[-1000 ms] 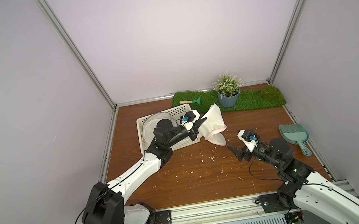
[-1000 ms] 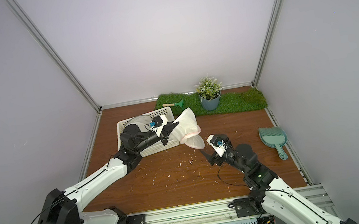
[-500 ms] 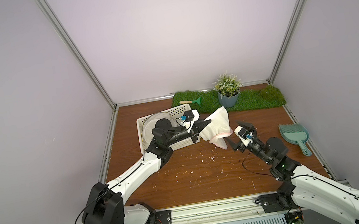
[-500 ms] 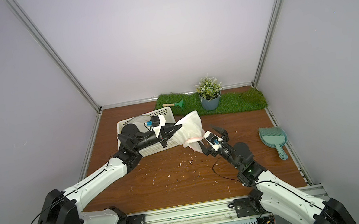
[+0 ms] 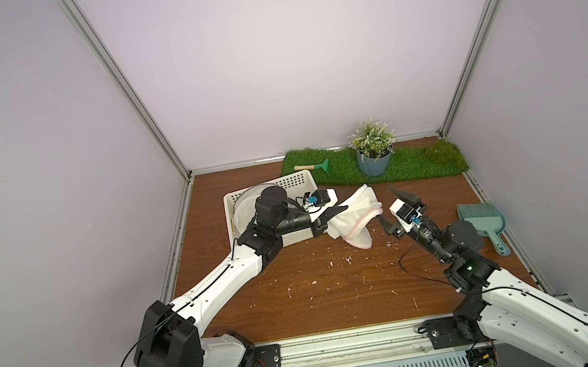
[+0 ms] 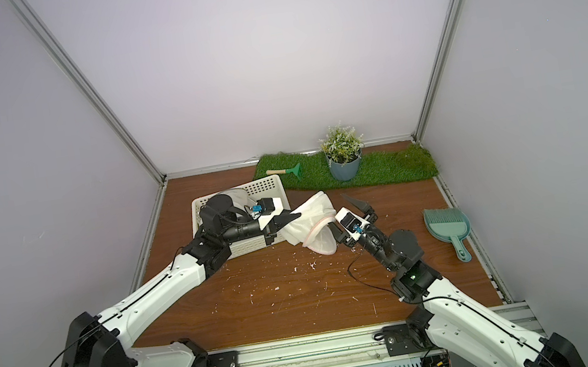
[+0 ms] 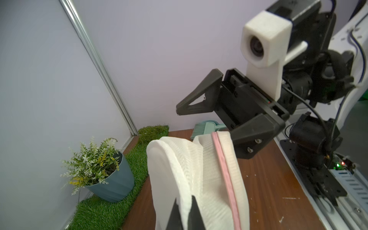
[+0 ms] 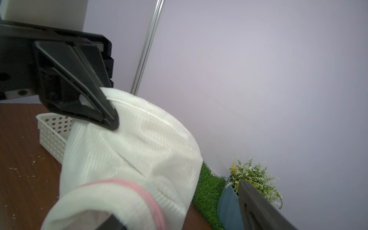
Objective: Turn the laundry bag inside out
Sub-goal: Turn over the laundry bag.
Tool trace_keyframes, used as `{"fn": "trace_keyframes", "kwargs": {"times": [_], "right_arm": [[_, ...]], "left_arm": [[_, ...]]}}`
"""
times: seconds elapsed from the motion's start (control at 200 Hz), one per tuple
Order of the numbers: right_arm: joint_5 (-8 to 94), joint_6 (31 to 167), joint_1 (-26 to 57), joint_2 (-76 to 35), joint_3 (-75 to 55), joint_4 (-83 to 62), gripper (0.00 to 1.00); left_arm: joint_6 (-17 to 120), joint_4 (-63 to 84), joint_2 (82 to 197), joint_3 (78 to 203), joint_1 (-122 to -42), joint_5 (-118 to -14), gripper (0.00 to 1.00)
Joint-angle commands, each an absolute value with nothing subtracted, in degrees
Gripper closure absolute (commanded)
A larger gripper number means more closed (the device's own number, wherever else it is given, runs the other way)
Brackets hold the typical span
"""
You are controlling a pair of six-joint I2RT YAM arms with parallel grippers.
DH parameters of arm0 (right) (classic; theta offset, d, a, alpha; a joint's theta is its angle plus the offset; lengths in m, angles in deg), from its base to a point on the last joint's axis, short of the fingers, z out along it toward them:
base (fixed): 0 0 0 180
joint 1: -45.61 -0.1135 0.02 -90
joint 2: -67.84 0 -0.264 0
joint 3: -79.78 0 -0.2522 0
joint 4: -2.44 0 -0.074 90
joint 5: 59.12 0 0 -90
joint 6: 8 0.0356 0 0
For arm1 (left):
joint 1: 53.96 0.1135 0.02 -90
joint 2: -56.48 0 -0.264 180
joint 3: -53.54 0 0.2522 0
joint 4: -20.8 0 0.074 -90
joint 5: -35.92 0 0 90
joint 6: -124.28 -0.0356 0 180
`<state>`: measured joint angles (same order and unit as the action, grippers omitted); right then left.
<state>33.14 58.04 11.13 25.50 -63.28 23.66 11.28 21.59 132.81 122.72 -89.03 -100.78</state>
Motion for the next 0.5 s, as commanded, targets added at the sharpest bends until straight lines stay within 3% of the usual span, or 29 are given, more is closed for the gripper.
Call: {"fn": "trace_keyframes", "kwargs": {"times": [0.0, 0.265, 0.495], "right_arm": [[36.4, 55.4, 11.1, 26.9, -59.5, 18.5, 0.28], [46.5, 48.3, 11.1, 24.3, -55.1, 7.1, 0.34], [52.0, 42.4, 11.1, 21.9, -52.5, 1.8, 0.46]], "left_arm": [[-5.7, 4.9, 132.4, 127.2, -89.8, -101.2, 1.00], [-23.6, -13.6, 136.7, 135.4, -89.8, -102.8, 1.00], [-27.3, -18.7, 139.2, 138.0, -90.0, -106.3, 1.00]]}}
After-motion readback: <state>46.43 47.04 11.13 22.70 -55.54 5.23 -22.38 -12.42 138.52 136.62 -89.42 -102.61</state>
